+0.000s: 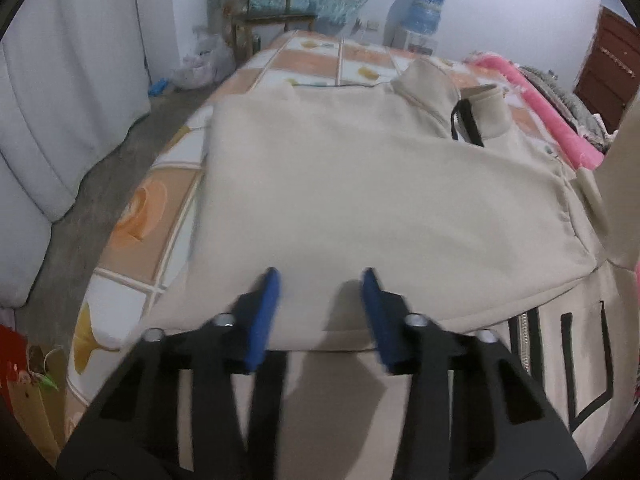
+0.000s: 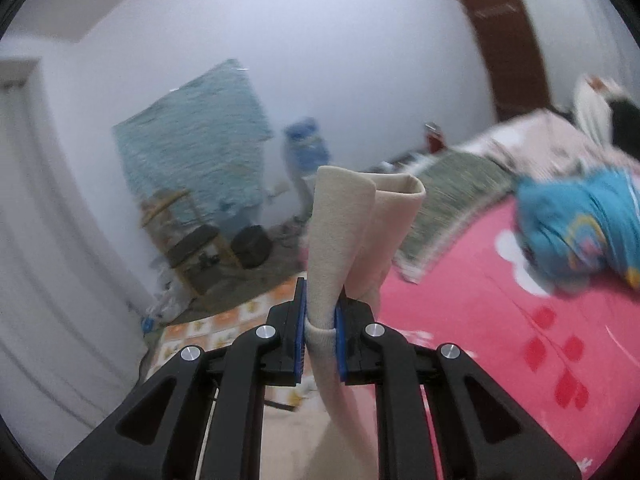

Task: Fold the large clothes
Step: 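Lift the held sleeve upward with the right tool, then lay the sleeve across the jacket body and open the right tool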

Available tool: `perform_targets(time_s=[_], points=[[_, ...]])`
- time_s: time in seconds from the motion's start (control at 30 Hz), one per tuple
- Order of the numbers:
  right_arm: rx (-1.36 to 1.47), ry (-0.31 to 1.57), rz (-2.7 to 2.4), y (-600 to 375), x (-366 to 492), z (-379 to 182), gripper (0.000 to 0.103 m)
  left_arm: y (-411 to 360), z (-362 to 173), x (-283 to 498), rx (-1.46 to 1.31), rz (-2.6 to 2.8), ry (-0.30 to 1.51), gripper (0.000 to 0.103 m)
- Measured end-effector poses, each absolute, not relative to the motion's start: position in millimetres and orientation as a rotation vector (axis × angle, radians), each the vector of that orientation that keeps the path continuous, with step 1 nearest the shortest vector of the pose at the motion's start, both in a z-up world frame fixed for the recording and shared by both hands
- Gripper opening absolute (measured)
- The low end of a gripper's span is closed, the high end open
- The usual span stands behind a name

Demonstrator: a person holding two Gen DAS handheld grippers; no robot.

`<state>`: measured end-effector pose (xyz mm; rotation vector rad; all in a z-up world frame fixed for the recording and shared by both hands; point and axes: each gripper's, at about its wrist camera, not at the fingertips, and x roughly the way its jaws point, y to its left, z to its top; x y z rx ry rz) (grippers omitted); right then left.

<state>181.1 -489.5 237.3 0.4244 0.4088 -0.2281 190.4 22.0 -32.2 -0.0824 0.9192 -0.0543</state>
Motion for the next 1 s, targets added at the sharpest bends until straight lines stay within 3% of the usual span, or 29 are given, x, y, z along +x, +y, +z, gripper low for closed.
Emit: perform_targets(time_s=[0.1, 0.33, 0.37, 0.4, 0.47, 0.5, 0.63, 1.0], points=[[0.355, 0.385, -0.122, -420, 194, 256, 0.012, 36, -28, 186, -0.149, -0.076, 0.923, 0.027], [0.105, 0.451, 0.220, -212, 221, 227, 0.014, 75, -12, 154, -0.242, -0.094, 0.865, 0.026], [0.061, 0.489, 0.274, -183, 224, 212, 0.021, 77, -11, 152, -0.251, -0.094, 0.863, 0.026], [0.013, 0.549, 0.350, -152, 227, 188, 0.038, 85, -9, 147, -0.270, -0.095, 0.863, 0.026], [-0.043, 0.646, 0.429, -118, 229, 149, 0.062, 97, -7, 138, -0.297, -0.103, 0.865, 0.026], [-0.077, 0.707, 0.453, -103, 228, 121, 0.062, 101, -7, 136, -0.304, -0.105, 0.867, 0.026], [-0.071, 0.840, 0.435, -117, 218, 65, 0.062, 114, -2, 128, -0.327, -0.128, 0.857, 0.026], [0.064, 0.885, -0.056, -317, 183, 35, 0.062, 83, 1, 191, -0.272, -0.118, 0.863, 0.026]])
